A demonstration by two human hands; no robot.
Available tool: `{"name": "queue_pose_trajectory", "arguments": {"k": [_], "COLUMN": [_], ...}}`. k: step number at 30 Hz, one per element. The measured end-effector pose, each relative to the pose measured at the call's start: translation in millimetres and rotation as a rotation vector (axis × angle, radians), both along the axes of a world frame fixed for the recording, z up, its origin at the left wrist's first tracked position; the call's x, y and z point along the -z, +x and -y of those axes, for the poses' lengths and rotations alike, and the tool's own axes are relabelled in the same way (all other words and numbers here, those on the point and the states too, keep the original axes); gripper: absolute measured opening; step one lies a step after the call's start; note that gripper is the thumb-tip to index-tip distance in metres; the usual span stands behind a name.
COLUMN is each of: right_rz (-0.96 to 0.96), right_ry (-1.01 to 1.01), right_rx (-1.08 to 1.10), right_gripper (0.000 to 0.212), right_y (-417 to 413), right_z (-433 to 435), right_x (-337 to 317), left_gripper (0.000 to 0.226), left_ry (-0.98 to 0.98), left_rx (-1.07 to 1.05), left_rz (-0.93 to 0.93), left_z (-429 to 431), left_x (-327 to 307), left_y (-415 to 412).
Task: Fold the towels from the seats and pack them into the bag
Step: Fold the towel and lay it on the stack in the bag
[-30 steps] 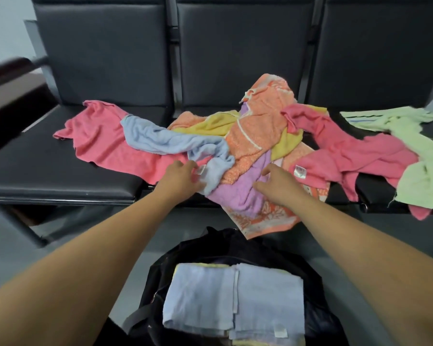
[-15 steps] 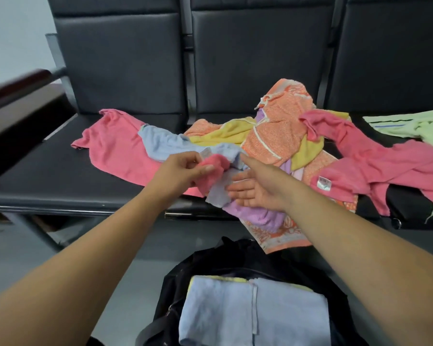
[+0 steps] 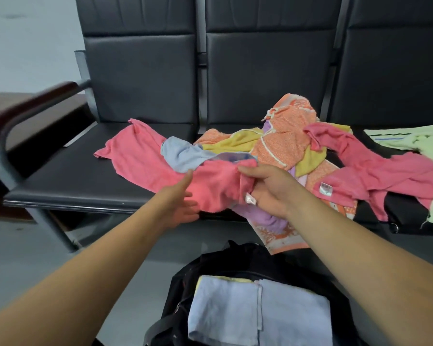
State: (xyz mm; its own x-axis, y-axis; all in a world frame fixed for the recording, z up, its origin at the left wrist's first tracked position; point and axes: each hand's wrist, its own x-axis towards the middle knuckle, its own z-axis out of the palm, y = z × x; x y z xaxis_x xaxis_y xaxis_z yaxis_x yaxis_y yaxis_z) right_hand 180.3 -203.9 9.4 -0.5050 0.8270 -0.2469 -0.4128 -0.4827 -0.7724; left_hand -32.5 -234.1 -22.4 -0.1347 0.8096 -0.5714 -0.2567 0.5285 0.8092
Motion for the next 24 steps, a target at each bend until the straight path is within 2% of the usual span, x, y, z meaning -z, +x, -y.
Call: {"name": "queue_pose_trajectory", "arguments": {"k": [2,4,6,9,11,12,14,16,18,20,22,24], "right_rz": [-0.066,-0.043,0.122,0.625,0.809,0.827,0.721,0.431,0.237,0.222,0.249,0.235], "right_ry": [0.025,0.052,0.06,0.155,0.163,0.155,0.118,-0.056,-0.181,-0.164,-0.14,-0.108], "right_rx": [-0.097,-0.152,-0.177,-0.228,-0.192,-0.147,-0.039,-0.011,-0.085,-0.146,-0.101,-0.008], "right_gripper": [0.046,0.036,0.024,0.012,0.021,0.03,0.045,0.057,0.063,0.042,0.02,0.014], "right_y": [6.6,12.4,18.7,32.6,38.1,39.4,38.0,33.4,25.7,14.4,4.5,2.6], "right_z": [8.9,13.1,16.0,16.5,16.9,16.7,17.6,15.9,18.5,25.7,30.7,30.2], "right_x": [-6.6,-11.5,-12.3,-5.2,-1.1,-0.8,-5.2,-8.8,-14.1,-16.1,-17.5,-17.9], "left_gripper": [0.083,0.062,0.037,0.037,0.043,0.044,0.047,0.055,0.059,0.058,0.053,0.042], "left_ry": [-0.086,-0.002,0.08,0.215,0.342,0.406,0.514,0.525,0.486,0.436,0.38,0.296], "left_rx": [-0.024,-0.099,-0.212,-0.317,-0.298,-0.235,-0.004,0.208,0.295,0.295,0.255,0.189], "left_rz": [0.262,0.372,0.308,0.074,-0.092,-0.137,-0.13,-0.053,-0.015,0.021,0.075,0.124], "left_z": [-2.7,-8.9,-16.7,-21.2,-15.0,-6.7,14.7,35.3,48.9,55.4,59.4,62.5], "left_x": [2.8,2.6,0.1,-5.4,-18.1,-28.9,-52.4,-65.2,-66.5,-61.6,-56.5,-52.5], "left_y": [-2.3,-3.8,-5.9,-11.3,-7.7,-1.5,17.8,36.8,52.9,62.5,65.3,61.9]}}
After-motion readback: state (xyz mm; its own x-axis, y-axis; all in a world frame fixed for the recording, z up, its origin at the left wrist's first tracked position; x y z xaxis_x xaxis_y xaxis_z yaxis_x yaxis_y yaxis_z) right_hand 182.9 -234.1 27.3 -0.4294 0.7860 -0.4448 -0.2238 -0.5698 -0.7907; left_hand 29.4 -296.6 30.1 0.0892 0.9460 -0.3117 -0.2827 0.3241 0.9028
